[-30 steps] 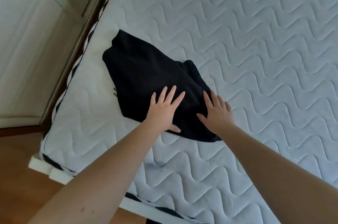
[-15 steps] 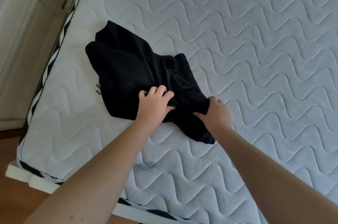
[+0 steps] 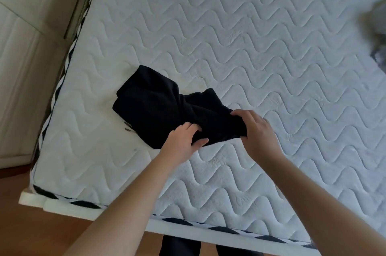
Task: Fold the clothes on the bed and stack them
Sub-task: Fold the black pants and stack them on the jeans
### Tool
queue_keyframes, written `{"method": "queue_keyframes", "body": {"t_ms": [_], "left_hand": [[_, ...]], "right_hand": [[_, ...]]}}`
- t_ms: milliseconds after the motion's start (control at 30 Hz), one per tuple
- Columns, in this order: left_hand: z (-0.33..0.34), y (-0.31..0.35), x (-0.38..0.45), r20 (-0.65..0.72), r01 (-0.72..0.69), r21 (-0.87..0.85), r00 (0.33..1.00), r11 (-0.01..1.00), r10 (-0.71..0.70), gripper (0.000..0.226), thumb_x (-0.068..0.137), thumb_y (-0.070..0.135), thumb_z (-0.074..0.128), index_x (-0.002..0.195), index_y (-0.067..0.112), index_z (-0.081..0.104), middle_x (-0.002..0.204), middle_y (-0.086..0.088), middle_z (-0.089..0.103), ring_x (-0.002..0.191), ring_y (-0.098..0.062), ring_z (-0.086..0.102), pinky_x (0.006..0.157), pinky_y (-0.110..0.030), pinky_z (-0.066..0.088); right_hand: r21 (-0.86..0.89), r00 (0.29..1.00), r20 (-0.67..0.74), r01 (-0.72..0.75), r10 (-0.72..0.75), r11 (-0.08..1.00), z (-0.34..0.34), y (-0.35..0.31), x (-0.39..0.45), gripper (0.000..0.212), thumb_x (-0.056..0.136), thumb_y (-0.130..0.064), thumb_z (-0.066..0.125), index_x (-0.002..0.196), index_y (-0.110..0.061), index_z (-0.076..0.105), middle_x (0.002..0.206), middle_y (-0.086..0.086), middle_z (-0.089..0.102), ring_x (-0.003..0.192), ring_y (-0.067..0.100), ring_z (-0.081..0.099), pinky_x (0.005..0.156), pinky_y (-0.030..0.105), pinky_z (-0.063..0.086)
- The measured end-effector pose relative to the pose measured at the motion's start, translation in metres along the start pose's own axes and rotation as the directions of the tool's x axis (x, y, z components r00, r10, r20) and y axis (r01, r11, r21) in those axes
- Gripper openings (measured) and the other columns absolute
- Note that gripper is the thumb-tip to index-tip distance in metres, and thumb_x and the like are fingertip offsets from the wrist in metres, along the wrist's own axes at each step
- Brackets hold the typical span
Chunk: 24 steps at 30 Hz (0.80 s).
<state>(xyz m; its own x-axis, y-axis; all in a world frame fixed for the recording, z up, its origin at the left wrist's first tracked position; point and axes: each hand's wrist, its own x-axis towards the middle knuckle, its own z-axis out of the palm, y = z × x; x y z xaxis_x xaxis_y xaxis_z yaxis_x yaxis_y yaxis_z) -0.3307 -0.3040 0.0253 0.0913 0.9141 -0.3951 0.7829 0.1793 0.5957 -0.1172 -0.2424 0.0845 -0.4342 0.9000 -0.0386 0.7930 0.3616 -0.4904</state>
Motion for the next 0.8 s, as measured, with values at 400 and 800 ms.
{"method": "queue_keyframes", "body": {"t_ms": [400,800], "left_hand": [[-0.084,0.168,-0.048,-0.031,-0.428,0.09,0.901,0.899,0.432,0.072,0.085,0.002,0.065,0.144,0.037,0.042,0.153,0.005,0.034,0.133,-0.014,0.042,0.109,-0.03,0.036],[-0.087,0.294,-0.092,0.305,-0.309,0.112,0.915,0.944,0.264,0.031,0.084,0.028,0.061,0.102,0.034,0.036,0.092,0.0,0.062,0.079,-0.024,0.063,0.066,-0.036,0.052]], "right_hand": [[-0.005,0.948,-0.138,0.29,-0.288,0.957,-0.178,-0.039,-0.087,0.068,0.061,0.02,0.072,0.115,-0.015,0.051,0.102,0.008,0.068,0.097,0.018,0.053,0.085,0.031,0.045],[-0.02,0.943,-0.228,0.243,-0.241,0.97,-0.285,-0.012,-0.172,0.042,0.066,0.02,0.059,0.099,-0.006,0.058,0.107,0.001,0.068,0.099,0.019,0.058,0.087,0.028,0.041]]}}
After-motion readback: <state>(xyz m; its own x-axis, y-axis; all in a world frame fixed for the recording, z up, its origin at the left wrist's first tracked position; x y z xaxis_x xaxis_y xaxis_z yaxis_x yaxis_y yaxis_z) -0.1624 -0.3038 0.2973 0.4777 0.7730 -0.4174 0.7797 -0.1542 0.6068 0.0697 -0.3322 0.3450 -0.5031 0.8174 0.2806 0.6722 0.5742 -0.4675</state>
